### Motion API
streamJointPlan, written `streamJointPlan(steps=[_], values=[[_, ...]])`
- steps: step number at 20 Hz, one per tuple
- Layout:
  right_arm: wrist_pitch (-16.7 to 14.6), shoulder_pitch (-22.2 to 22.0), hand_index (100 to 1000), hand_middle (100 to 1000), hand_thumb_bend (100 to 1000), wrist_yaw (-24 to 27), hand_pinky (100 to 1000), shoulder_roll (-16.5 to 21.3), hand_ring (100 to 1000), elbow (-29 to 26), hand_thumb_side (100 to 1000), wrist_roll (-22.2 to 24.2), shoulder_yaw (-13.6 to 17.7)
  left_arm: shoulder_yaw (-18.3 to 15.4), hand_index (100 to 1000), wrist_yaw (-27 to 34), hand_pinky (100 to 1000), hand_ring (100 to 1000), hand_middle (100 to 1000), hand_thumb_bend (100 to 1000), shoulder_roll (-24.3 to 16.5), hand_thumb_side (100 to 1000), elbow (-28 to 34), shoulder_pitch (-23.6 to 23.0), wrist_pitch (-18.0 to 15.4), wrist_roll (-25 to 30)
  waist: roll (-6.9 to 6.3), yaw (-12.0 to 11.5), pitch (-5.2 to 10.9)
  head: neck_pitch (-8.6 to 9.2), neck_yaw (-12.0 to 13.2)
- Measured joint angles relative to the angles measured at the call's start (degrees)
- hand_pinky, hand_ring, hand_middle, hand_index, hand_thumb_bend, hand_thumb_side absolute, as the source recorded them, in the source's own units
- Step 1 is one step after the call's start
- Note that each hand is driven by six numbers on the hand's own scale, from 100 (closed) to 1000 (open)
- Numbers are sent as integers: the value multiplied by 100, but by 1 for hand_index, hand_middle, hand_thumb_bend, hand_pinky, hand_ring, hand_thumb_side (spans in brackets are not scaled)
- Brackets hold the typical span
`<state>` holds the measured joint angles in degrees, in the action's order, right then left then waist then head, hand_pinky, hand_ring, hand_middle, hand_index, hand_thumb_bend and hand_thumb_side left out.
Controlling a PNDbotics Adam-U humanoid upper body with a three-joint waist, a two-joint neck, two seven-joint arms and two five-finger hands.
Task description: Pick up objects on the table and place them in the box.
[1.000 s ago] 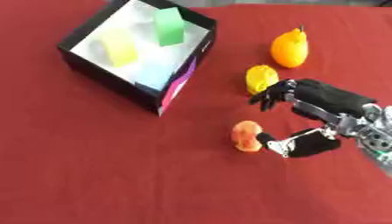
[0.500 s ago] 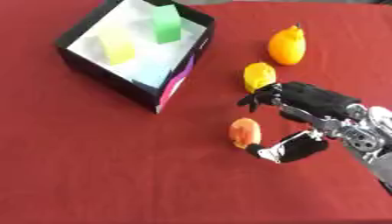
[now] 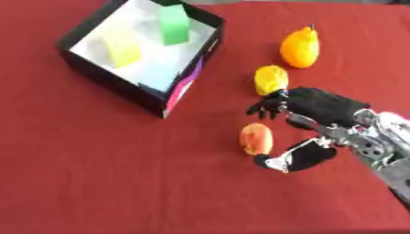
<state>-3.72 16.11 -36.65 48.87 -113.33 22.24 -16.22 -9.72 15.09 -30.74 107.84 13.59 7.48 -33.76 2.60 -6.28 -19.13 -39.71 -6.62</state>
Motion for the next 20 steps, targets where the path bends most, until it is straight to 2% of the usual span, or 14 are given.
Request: streamJointPlan(steps=[11,20], values=[[81,34,822,638,433,-498,723,-131,621,225,524,-324,-64,-1,766,-1,790,720,670,224,48,602,2,-18,19,-21,-7,-13,-79,4,-26],[162,-4,781,600,425,-667,698,-132,601,370,559,-463,-79,-1,767,-10,796,717,679,200,49,613,2,-19,25,-4,-33,-9,-101,9,-29]])
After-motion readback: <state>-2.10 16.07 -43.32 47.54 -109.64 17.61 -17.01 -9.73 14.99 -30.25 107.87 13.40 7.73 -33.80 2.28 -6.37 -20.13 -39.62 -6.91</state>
